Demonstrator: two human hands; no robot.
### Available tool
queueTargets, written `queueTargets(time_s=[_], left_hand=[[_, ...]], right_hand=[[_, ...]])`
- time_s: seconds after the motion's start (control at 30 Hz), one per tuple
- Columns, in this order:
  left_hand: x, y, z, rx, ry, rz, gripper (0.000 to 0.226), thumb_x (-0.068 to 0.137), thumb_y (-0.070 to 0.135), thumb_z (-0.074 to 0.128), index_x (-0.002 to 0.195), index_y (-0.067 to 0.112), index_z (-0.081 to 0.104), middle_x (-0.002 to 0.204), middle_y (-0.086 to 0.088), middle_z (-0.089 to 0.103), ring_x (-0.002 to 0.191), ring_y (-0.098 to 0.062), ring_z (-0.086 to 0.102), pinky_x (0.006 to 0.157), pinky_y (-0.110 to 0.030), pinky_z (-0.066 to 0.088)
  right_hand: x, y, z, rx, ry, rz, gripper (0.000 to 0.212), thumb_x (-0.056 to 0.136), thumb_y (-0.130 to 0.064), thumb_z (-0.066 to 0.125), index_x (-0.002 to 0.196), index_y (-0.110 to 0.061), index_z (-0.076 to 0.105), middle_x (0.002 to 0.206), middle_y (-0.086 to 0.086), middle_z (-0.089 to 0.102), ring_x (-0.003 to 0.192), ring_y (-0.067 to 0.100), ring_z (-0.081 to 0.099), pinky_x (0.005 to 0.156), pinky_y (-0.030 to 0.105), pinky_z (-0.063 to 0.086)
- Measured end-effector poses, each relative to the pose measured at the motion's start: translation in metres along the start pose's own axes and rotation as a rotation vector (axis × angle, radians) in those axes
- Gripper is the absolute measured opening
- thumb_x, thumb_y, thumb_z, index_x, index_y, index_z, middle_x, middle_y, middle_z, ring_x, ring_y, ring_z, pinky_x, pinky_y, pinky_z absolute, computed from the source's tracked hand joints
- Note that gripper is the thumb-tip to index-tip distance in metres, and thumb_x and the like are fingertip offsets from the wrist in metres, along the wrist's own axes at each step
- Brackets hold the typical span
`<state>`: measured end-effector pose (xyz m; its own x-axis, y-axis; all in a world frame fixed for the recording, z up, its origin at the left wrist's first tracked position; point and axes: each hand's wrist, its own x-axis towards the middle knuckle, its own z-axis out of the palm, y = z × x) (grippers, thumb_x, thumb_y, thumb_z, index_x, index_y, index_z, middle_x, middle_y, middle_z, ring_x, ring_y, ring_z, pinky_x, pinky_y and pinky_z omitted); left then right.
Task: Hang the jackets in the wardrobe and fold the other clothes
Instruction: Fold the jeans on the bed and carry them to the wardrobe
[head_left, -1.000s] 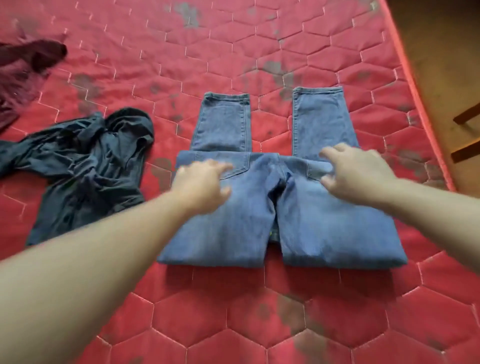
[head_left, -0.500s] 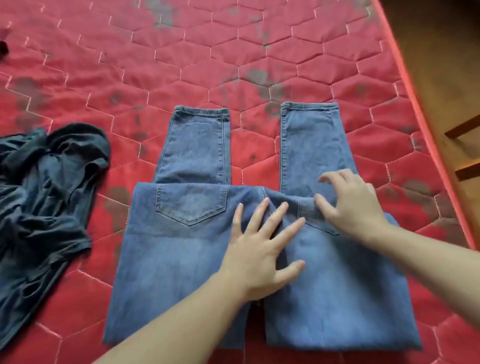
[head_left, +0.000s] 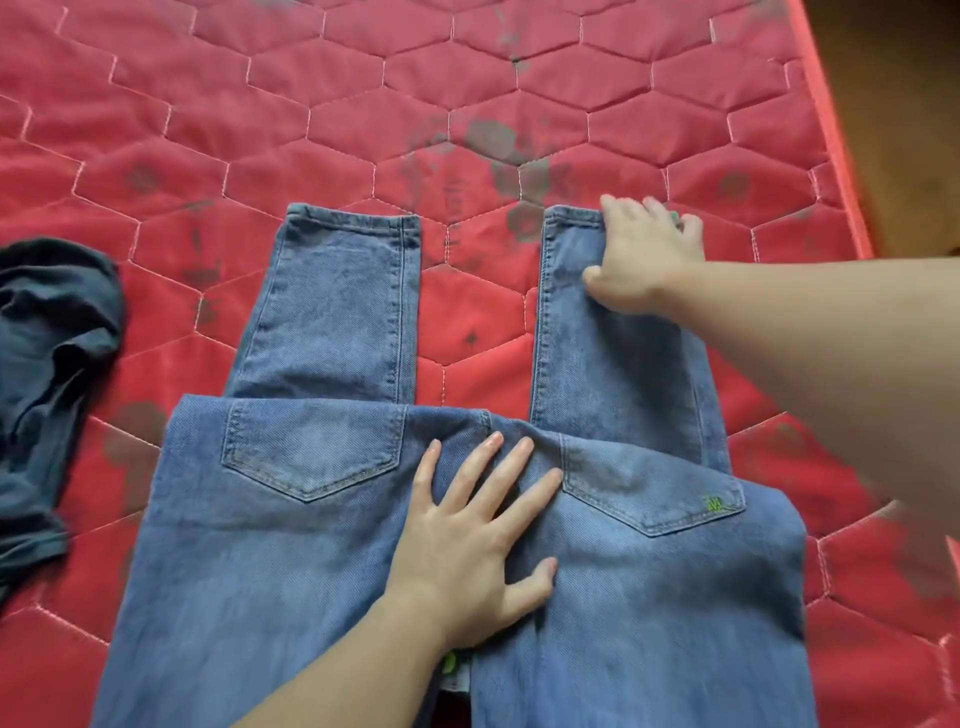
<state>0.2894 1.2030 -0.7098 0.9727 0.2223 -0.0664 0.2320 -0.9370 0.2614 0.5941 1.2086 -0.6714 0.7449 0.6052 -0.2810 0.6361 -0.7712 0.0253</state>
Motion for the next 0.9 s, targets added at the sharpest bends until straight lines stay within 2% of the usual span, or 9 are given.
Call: queueTargets(time_s=[0.13,0.23,0.37,0.47,0.53,0.6,0.67,0.77,0.9], left_hand=[[0.000,-0.001,0.000,0.009,0.018,0.004,0.072,0.075,0.065,0.049,0.141,0.038,0.045,0.151,0.004,0.041,0.141,-0.021,0.034,0.109,-0.065,0.020],[-0.002,0.000,-0.001,0.014,0.009,-0.004,0.071,0.076,0.065,0.047,0.141,0.038,0.044,0.151,0.004,0.041,0.141,-0.021,0.033,0.110,-0.065,0.018],[-0.004,0.000,-0.004,0.039,-0.027,-0.008,0.071,0.078,0.066,0.042,0.144,0.039,0.040,0.153,0.004,0.037,0.144,-0.021,0.028,0.113,-0.062,0.012],[-0.002,0.001,-0.011,0.040,-0.070,-0.028,0.072,0.079,0.068,0.036,0.146,0.041,0.035,0.157,0.006,0.030,0.147,-0.018,0.020,0.116,-0.059,0.004],[-0.002,0.002,-0.015,-0.007,-0.049,-0.035,0.072,0.079,0.068,0.040,0.144,0.038,0.038,0.157,0.007,0.029,0.147,-0.016,0.017,0.117,-0.055,0.000],[-0.007,0.002,-0.020,-0.130,0.005,-0.045,0.065,0.077,0.061,0.051,0.134,0.030,0.051,0.150,0.001,0.039,0.144,-0.020,0.027,0.117,-0.052,0.008],[-0.017,0.002,-0.027,-0.195,0.118,-0.059,0.053,0.078,0.052,0.054,0.121,0.022,0.060,0.133,-0.006,0.051,0.130,-0.028,0.042,0.110,-0.048,0.027],[-0.039,-0.003,-0.036,-0.199,0.186,-0.049,0.051,0.082,0.050,0.047,0.122,0.022,0.062,0.125,-0.006,0.054,0.120,-0.031,0.048,0.101,-0.046,0.036],[-0.065,-0.024,-0.046,-0.043,0.066,-0.057,0.060,0.087,0.057,0.031,0.138,0.032,0.050,0.143,-0.004,0.047,0.134,-0.029,0.039,0.109,-0.050,0.027]], right_hand=[[-0.001,-0.004,-0.007,0.048,0.038,0.043,0.026,0.078,-0.033,0.054,0.100,-0.019,0.048,0.105,0.008,0.058,0.110,0.031,0.053,0.102,0.048,0.026],[-0.030,0.001,-0.010,0.193,0.136,-0.059,0.007,0.081,-0.026,0.052,0.082,-0.022,0.047,0.085,0.000,0.054,0.087,0.025,0.047,0.098,0.046,0.026],[-0.102,0.008,-0.020,0.284,0.310,-0.238,0.017,0.080,-0.021,0.058,0.077,-0.023,0.041,0.083,0.009,0.058,0.080,0.033,0.053,0.078,0.041,0.035],[-0.179,0.015,-0.024,0.281,0.209,-0.371,0.030,0.073,-0.019,0.064,0.074,-0.024,0.035,0.071,0.006,0.052,0.074,0.038,0.057,0.059,0.036,0.035],[-0.227,0.019,-0.019,0.185,0.070,-0.409,0.028,0.073,-0.023,0.065,0.076,-0.022,0.038,0.071,0.004,0.055,0.076,0.036,0.059,0.058,0.036,0.037],[-0.259,0.023,-0.010,0.128,0.010,-0.419,0.019,0.074,-0.024,0.064,0.081,-0.019,0.047,0.078,0.002,0.062,0.078,0.034,0.060,0.058,0.036,0.040],[-0.280,0.025,-0.004,0.122,0.057,-0.434,0.019,0.070,-0.021,0.067,0.080,-0.017,0.052,0.075,0.002,0.063,0.071,0.033,0.062,0.054,0.035,0.038],[-0.313,0.018,0.010,0.098,0.103,-0.463,0.021,0.068,-0.023,0.069,0.079,-0.017,0.052,0.071,0.001,0.061,0.062,0.033,0.063,0.048,0.032,0.036],[-0.346,0.000,0.041,-0.087,-0.151,-0.482,0.019,0.081,-0.036,0.052,0.095,-0.026,0.043,0.097,-0.002,0.061,0.091,0.028,0.064,0.060,0.033,0.036]])
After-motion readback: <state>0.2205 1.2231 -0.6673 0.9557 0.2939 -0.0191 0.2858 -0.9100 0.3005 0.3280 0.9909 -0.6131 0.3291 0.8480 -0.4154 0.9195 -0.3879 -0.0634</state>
